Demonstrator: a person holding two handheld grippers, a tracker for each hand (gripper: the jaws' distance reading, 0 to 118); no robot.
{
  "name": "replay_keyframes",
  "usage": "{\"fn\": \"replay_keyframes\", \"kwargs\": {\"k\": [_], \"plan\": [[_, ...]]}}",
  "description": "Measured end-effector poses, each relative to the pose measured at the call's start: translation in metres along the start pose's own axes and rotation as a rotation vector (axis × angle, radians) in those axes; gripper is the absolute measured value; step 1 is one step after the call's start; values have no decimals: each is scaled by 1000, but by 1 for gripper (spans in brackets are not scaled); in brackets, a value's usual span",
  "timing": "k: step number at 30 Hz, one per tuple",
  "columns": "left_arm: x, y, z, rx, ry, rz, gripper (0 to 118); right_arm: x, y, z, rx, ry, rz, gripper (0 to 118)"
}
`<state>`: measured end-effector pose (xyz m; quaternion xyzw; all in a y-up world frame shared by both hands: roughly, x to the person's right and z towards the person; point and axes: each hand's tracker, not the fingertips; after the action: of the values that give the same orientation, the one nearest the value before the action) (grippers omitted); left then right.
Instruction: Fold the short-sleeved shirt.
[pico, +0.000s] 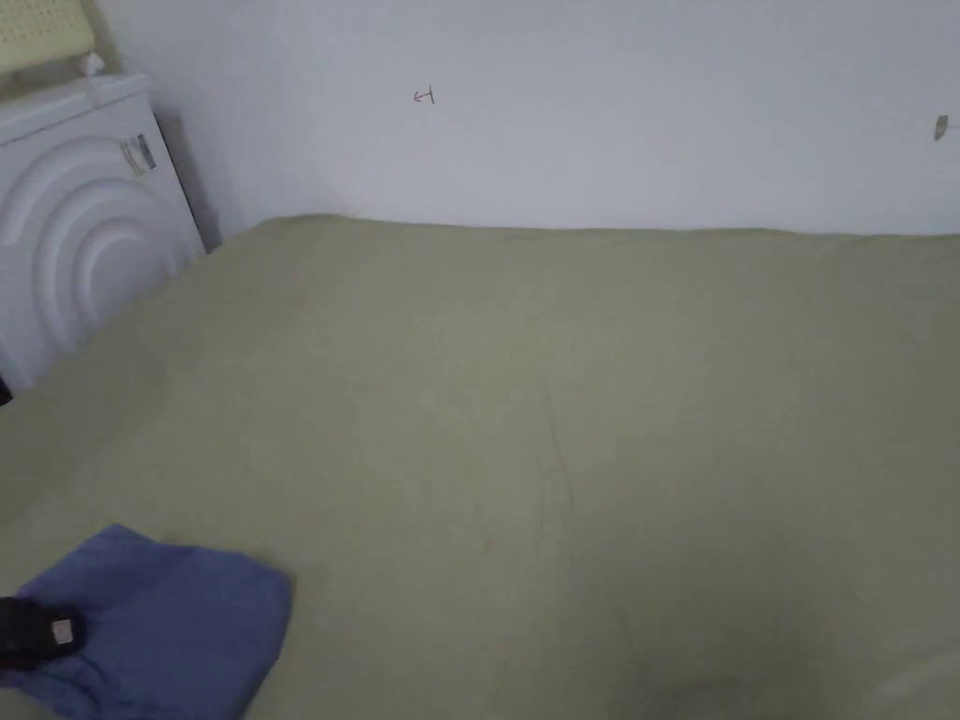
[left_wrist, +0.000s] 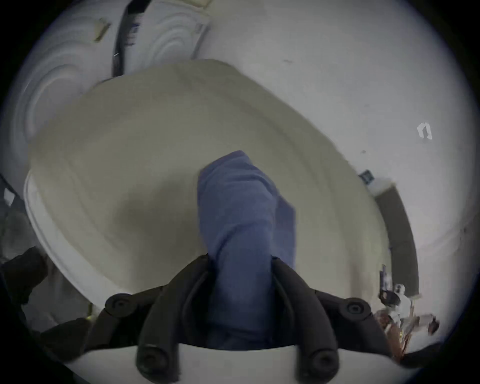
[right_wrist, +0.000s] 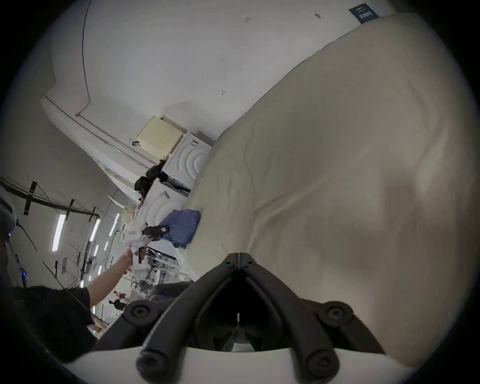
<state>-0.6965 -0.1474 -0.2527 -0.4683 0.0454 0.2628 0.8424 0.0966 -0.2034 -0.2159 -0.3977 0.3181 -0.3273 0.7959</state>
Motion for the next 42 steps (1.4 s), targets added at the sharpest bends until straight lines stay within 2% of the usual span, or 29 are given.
{"fn": "replay_keyframes", "kwargs": {"k": [1,2,3,4,6,8,9,11,12,13,14,15,18,19,21,23,25,27,30,31,35,37,40,42], "plan": [[-11,-3,-10,12,90,31,49,-1,-4,2,-14,-13,7,0],[-17,-10,-18,29,178,58,83,-1,-7,4,-24,-27,15,0],[-22,-16,-25,48,258,81,97,-2,-10,6,-26,-45,17,0],[-31,-26,-27,62,292,122,98,-3,-11,8,-27,-48,16,0],[-45,-42,-17,114,136,265,98,-7,-13,14,-17,-60,13,0],[-43,-54,6,204,162,335,95,-9,-9,25,17,-60,12,0],[-42,-58,23,258,190,313,89,-11,-7,30,44,-62,18,0],[-27,-70,62,421,308,312,65,-20,3,43,99,-82,57,0],[-16,-75,78,457,323,301,57,-25,7,50,129,-95,79,0],[-3,-79,93,510,335,306,57,-31,11,56,152,-95,101,0],[18,-85,110,564,344,306,24,-41,15,63,188,-134,141,0],[36,-91,119,616,342,256,8,-51,19,70,221,-186,203,0],[120,-114,144,737,204,27,1,-90,32,90,348,-356,445,0],[152,-122,148,765,178,-37,1,-99,35,96,392,-396,489,0],[213,-141,147,830,150,-123,1,-120,42,105,461,-471,557,0],[269,-163,139,929,25,-170,1,-127,50,107,526,-544,589,0],[322,-178,127,944,-108,-237,1,-136,54,105,577,-622,634,0],[356,-183,113,904,-119,-294,1,-137,55,103,647,-655,677,0],[397,-195,92,854,-120,-366,1,-139,49,99,697,-779,696,0],[403,-200,86,866,-121,-372,1,-137,47,98,679,-792,691,0],[427,-228,67,849,-93,-458,1,-127,38,96,658,-809,649,0],[436,-237,65,841,-67,-530,1,-127,35,100,665,-833,650,0],[439,-240,71,857,-54,-548,2,-134,35,112,707,-840,660,0],[442,-237,80,876,-67,-541,10,-140,36,118,752,-854,683,2]]}}
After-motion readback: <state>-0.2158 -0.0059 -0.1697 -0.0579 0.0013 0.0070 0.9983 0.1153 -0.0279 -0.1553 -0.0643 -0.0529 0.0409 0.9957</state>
